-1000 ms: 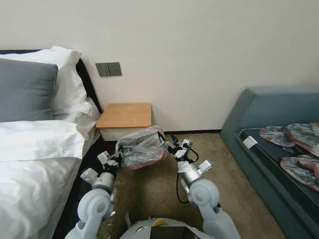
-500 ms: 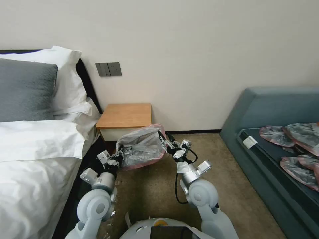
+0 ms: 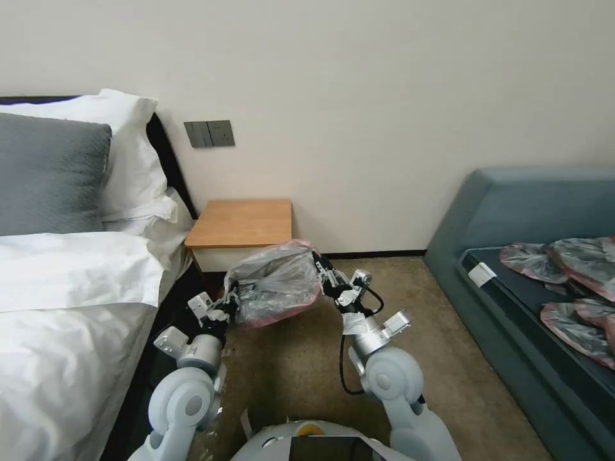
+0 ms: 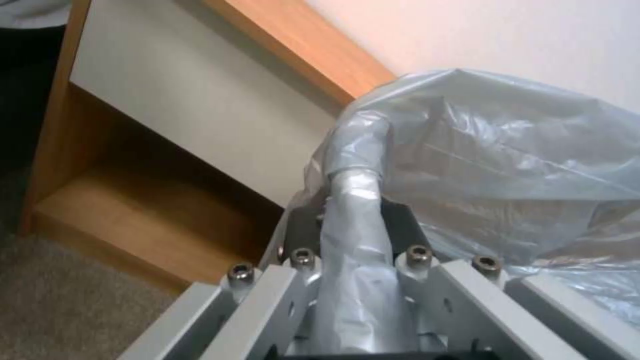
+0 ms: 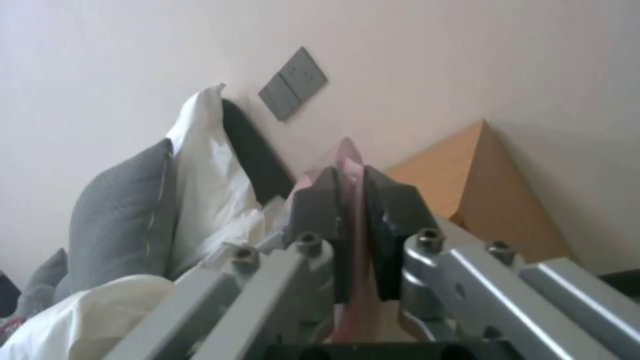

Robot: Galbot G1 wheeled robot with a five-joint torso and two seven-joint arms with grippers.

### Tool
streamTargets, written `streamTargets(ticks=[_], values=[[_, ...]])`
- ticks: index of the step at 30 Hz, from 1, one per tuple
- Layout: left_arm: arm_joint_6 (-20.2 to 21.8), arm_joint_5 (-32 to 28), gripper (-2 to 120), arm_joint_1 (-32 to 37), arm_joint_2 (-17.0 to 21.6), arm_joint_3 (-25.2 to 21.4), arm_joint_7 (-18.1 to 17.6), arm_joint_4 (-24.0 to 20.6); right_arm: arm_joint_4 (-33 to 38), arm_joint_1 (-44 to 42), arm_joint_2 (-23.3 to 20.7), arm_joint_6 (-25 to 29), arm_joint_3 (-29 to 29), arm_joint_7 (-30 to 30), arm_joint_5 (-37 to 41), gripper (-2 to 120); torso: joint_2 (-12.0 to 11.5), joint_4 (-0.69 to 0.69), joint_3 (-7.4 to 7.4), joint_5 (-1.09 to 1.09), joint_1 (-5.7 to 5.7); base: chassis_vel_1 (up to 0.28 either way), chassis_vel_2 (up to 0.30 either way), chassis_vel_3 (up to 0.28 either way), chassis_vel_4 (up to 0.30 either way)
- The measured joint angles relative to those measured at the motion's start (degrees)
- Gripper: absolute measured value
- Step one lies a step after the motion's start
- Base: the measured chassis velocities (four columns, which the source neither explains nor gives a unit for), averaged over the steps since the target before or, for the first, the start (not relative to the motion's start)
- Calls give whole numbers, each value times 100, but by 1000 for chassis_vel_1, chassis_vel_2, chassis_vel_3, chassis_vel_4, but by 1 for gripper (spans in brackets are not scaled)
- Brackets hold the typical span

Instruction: Pick up the garbage bag from the table and place it over the trash can.

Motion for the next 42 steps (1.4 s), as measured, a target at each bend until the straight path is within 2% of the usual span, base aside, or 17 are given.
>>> streamTargets(ticks=[2,19,32,42], values=[[0,9,6,0,-3,0,11,-6,21,-3,0,2,-7,-3,5,0,0,0,0,0,0,0,0,0,0],[1,0,6,45,8,-48,170,33,-125,229,-104,-45,156,330,314,0,0,1,0,0,0,0,0,0,0],[113,-557,6,-58,29,-164,194,36,-502,371,-195,-77,196,326,299,0,0,0,0,0,0,0,0,0,0],[98,-552,6,-22,40,-221,562,115,-622,563,-294,-160,223,509,428,0,0,1,0,0,0,0,0,0,0]])
